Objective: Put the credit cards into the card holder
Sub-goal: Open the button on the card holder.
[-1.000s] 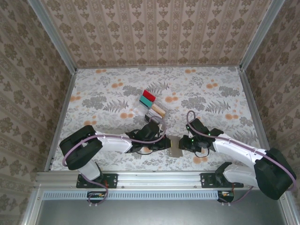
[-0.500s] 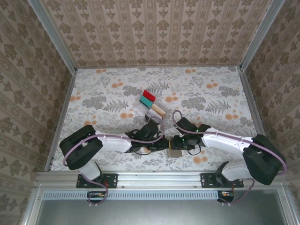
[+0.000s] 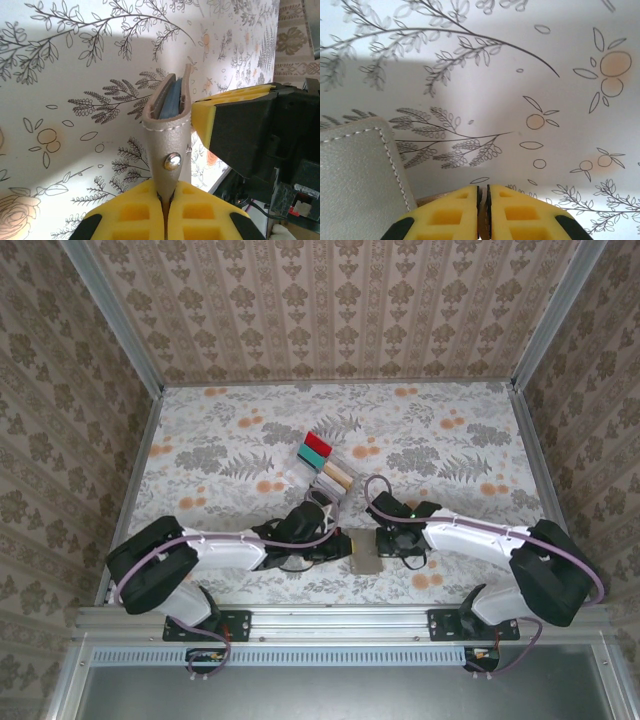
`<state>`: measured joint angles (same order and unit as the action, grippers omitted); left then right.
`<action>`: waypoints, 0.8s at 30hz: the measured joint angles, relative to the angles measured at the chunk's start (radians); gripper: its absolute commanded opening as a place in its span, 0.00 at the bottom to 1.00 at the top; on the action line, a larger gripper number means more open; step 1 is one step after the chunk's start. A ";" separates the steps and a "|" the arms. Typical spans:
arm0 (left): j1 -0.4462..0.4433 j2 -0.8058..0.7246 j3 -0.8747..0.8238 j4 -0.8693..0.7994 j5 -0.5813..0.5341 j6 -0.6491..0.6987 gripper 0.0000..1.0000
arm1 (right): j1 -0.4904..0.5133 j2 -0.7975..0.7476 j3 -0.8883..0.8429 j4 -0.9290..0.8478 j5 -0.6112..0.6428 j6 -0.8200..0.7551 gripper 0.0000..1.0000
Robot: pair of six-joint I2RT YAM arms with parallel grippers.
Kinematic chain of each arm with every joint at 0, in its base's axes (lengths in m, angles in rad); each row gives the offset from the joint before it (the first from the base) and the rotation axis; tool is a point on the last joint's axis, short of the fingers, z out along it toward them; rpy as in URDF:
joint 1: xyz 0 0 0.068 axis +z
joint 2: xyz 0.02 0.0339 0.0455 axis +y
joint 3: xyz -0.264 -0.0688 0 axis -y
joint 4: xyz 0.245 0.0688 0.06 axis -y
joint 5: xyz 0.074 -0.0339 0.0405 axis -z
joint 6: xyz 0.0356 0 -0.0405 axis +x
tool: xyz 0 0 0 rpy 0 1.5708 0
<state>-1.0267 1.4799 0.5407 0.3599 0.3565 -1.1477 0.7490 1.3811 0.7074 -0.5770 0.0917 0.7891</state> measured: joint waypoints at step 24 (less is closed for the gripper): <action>0.034 -0.011 -0.011 -0.176 -0.046 0.052 0.27 | 0.028 0.114 0.053 -0.018 0.010 -0.043 0.34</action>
<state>-0.9928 1.4693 0.5293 0.1841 0.3107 -1.0958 0.7773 1.4956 0.7609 -0.5949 0.1013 0.7460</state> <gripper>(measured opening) 0.226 0.290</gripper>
